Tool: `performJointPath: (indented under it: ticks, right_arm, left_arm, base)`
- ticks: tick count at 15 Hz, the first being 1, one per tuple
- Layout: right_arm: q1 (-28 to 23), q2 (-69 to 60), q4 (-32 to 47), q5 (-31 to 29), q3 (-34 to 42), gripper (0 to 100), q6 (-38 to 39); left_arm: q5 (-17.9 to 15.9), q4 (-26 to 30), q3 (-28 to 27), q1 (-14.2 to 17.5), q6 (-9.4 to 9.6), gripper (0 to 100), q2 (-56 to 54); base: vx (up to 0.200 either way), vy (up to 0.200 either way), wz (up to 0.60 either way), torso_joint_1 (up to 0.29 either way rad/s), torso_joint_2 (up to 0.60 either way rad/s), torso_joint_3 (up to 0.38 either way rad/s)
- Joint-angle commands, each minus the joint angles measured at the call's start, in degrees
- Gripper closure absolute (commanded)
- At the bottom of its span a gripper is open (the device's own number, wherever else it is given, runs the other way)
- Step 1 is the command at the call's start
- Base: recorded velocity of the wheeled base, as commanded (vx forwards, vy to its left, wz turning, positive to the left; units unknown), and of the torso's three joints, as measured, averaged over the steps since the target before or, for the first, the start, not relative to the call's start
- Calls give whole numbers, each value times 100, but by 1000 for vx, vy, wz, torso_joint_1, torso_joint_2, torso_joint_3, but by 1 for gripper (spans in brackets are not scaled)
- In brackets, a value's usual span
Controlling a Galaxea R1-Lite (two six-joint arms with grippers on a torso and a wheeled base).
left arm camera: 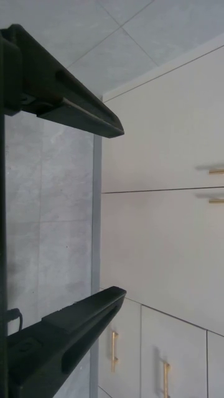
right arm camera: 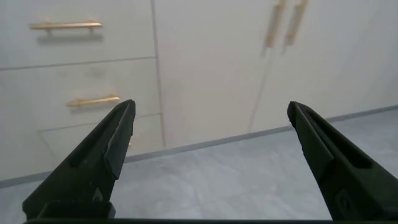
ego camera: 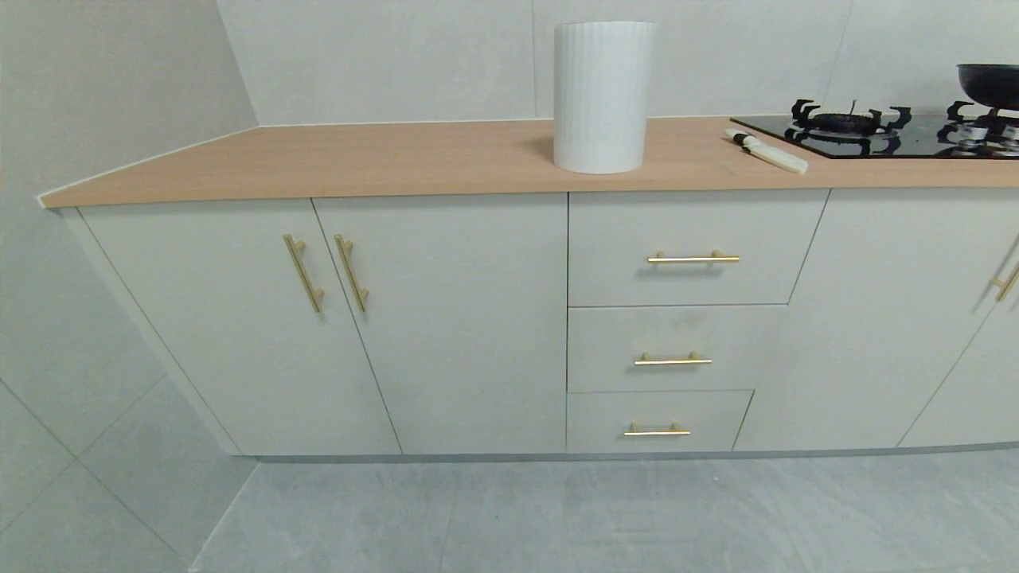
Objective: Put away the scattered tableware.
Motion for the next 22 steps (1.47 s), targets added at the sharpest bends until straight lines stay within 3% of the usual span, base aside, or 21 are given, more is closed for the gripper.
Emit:
performJointPath:
  ticks: [1, 3, 9, 18, 22]
  right_arm:
    - [-415, -1419, 543, 85, 72, 0, -155]
    - [-450, -1498, 587, 252, 160, 0, -155]
    - [-450, -1498, 420, 2045, 1091, 0, -146]
    - [-450, -1498, 218, 2563, 1540, 0, 249]
    - [-450, -1498, 218, 2528, 1540, 0, 390]
  left_arm:
    - [4, 0, 0, 0, -2, 0, 0]
    - [4, 0, 0, 0, -2, 0, 0]
    - [4, 0, 0, 0, -2, 0, 0]
    - [4, 0, 0, 0, -2, 0, 0]
    - [4, 0, 0, 0, -2, 0, 0]
  base:
    - [0, 0, 0, 0, 0, 0]
    - [0, 0, 0, 0, 0, 0]
    - [0, 0, 0, 0, 0, 0]
    - [0, 0, 0, 0, 0, 0]
    - [0, 0, 0, 0, 0, 0]
